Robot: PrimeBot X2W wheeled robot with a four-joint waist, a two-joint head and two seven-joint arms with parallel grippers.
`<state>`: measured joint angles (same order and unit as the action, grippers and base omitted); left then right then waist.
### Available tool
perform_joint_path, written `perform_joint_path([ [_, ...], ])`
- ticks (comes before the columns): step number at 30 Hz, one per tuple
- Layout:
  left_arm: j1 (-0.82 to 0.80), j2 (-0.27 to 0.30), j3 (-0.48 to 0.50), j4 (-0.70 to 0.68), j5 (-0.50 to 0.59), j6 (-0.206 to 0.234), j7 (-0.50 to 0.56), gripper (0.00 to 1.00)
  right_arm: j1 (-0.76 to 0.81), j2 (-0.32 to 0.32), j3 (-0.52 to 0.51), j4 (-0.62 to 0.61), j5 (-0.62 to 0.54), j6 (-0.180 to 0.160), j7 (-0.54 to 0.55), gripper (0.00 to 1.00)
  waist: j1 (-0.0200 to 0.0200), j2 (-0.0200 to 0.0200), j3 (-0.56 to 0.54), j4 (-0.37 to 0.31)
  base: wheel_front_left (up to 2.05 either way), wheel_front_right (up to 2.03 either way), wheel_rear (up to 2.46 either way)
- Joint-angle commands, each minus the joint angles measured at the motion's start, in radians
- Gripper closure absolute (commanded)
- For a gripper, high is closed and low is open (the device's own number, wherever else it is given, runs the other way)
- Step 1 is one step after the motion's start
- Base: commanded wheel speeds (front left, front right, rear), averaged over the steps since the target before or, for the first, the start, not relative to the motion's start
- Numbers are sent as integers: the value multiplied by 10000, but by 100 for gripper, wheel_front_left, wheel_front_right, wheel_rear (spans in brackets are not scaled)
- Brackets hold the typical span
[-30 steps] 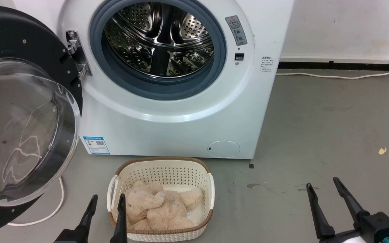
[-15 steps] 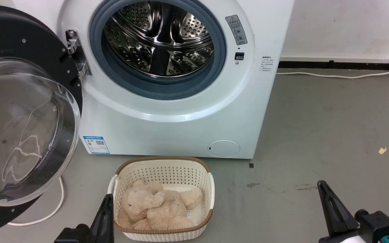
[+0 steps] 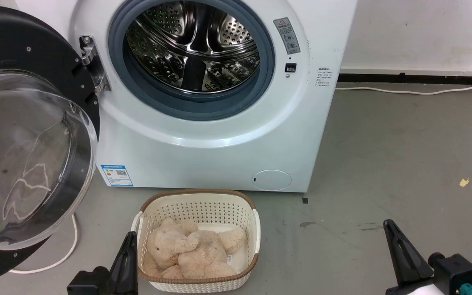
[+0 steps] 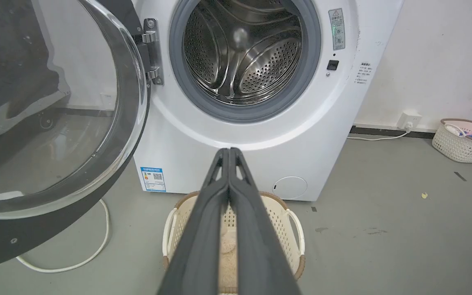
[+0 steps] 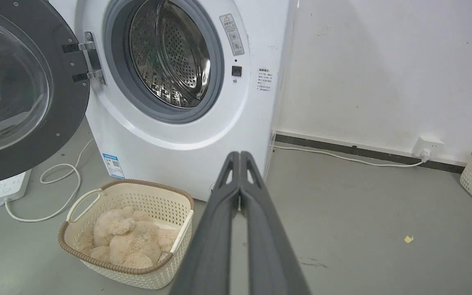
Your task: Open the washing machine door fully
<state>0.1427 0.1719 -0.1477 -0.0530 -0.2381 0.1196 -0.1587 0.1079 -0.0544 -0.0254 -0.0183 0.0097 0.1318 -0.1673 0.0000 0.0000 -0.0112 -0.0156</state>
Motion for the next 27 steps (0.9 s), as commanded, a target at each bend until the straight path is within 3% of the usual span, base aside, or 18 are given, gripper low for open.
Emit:
perform_joint_path([
  [1, -137, -49, 56, 40, 108, -72, 47, 100, -186, 9, 16, 15, -20, -2, 61, 100, 0, 0, 1, 2, 0, 0, 0],
  [27, -475, -355, 429, 169, 704, -366, 450, 100, -420, 17, 79, 59, -40, -5, 484, 100, 0, 0, 30, 42, 0, 0, 0],
])
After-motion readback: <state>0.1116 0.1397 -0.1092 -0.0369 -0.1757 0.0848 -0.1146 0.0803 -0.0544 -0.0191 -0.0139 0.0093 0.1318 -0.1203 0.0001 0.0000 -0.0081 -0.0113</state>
